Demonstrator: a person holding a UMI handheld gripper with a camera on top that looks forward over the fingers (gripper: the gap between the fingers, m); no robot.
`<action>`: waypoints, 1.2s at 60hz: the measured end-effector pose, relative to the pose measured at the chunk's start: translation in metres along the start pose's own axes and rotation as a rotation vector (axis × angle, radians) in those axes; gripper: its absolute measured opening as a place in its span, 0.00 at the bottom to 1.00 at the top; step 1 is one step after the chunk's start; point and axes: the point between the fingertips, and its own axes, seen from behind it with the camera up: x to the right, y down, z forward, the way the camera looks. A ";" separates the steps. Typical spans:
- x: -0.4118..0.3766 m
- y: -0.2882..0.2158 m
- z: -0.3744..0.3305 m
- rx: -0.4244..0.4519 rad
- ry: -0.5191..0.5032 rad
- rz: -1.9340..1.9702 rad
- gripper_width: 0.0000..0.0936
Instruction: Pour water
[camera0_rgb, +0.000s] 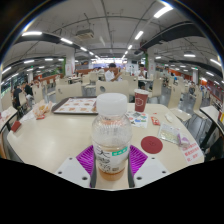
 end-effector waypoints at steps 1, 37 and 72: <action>-0.003 -0.001 -0.001 -0.004 -0.006 -0.008 0.45; -0.140 -0.192 0.003 -0.008 -0.646 1.333 0.45; -0.124 -0.173 0.071 -0.072 -0.611 1.787 0.45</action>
